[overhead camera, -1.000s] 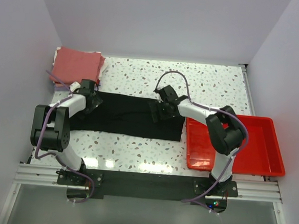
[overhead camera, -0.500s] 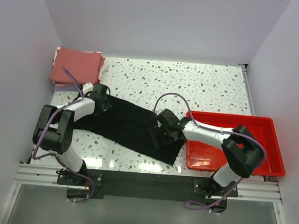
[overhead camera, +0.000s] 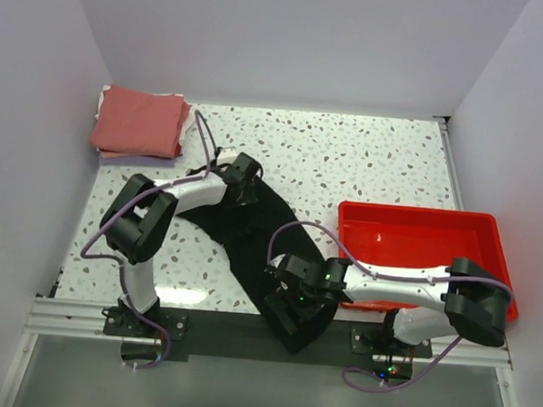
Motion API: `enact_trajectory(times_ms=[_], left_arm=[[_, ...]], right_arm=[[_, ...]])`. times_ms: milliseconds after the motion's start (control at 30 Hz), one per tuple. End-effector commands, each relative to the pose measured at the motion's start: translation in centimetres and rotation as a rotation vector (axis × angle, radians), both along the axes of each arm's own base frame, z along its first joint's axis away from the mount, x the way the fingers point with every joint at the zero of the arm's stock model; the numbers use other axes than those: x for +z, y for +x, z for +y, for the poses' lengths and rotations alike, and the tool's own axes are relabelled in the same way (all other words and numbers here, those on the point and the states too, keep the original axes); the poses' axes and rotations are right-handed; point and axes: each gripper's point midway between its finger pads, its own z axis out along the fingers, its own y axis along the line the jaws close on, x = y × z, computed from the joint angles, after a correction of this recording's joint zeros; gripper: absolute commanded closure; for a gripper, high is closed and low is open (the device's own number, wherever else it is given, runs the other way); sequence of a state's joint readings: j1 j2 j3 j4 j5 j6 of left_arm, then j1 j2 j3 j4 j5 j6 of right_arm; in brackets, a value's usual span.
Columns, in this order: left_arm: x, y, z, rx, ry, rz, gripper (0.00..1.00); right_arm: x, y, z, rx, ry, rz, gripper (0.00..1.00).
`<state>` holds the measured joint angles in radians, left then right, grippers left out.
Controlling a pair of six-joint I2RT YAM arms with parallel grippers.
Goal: Fold and stack the t-shirts
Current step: Fold the tshirt
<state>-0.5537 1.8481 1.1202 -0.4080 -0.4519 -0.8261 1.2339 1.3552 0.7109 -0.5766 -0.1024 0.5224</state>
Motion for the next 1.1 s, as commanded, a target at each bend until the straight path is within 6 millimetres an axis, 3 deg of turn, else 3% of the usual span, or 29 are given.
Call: enact_trajectory(times_ms=[0, 67, 167, 333, 533, 667, 867, 1067], left_arm=[[-3.1, 0.1, -4.1, -0.081, -0.067, 0.108, 0.00], [-2.5, 2.0, -5.4, -0.120, -0.069, 0.088, 0.00], [-3.6, 4.5, -6.4, -0.180, -0.021, 0.082, 0.00], [-3.5, 8.5, -7.7, -0.290, 0.046, 0.056, 0.00], [-2.5, 13.8, -8.8, -0.411, -0.034, -0.027, 0.00], [-3.5, 15.5, -8.6, -0.491, -0.063, -0.020, 0.00], [-2.9, 18.4, -8.7, -0.691, -0.059, -0.079, 0.00], [0.9, 20.2, -10.7, -0.810, -0.092, -0.200, 0.00]], right_arm=[[1.1, -1.6, 1.5, 0.044, 0.041, 0.051, 0.01], [1.4, -2.0, 2.3, 0.073, 0.060, 0.059, 0.01], [1.7, -2.5, 4.1, 0.120, 0.103, 0.083, 0.01], [1.8, -1.3, 7.1, 0.167, 0.131, 0.046, 0.01], [2.6, 0.5, 11.2, 0.198, 0.169, -0.012, 0.01], [2.2, 2.3, 13.8, 0.201, 0.145, -0.066, 0.01], [2.5, 2.7, 15.2, 0.215, 0.151, -0.064, 0.01], [4.3, 4.1, 15.6, 0.205, 0.181, -0.098, 0.01]])
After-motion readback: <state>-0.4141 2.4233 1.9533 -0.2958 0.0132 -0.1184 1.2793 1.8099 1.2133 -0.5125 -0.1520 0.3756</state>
